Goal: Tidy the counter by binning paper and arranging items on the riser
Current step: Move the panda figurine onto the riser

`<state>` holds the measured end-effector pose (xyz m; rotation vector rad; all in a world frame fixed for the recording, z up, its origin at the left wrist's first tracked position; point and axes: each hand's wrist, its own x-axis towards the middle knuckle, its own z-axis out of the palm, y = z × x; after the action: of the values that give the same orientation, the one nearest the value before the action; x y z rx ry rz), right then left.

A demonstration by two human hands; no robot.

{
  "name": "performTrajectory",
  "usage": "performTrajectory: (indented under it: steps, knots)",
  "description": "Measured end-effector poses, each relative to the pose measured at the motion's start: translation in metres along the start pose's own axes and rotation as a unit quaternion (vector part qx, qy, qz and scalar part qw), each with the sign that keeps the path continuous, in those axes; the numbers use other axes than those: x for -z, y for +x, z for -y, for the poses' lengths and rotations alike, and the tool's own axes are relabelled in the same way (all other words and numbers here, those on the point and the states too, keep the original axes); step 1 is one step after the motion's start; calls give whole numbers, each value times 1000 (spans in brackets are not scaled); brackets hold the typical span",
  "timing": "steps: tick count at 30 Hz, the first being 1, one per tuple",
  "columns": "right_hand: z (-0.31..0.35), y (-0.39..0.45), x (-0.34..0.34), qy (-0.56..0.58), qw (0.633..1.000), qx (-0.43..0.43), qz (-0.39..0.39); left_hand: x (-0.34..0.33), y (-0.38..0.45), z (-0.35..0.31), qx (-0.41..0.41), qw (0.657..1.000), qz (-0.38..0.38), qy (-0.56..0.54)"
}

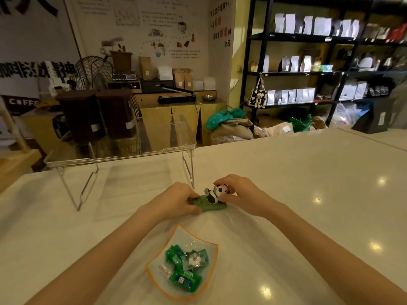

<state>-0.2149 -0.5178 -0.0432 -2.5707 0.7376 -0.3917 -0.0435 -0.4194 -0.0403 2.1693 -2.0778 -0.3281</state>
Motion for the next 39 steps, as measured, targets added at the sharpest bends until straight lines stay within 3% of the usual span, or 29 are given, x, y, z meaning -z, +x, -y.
performTrajectory:
  steps: [13, 19, 30, 39]
  knots:
    - [43, 22, 85, 60, 996, 63, -29, 89, -22, -20, -26, 996, -82, -20]
    - [74, 53, 114, 78, 989, 107, -64, 147, -25, -3, 12, 985, -156, -75]
    - [92, 150, 109, 94, 979, 110, -146, 160, 19, 44, 96, 955, -274, -63]
    - [64, 209, 71, 90, 970, 99, -203, 149, 70, 85, 134, 954, -267, -1]
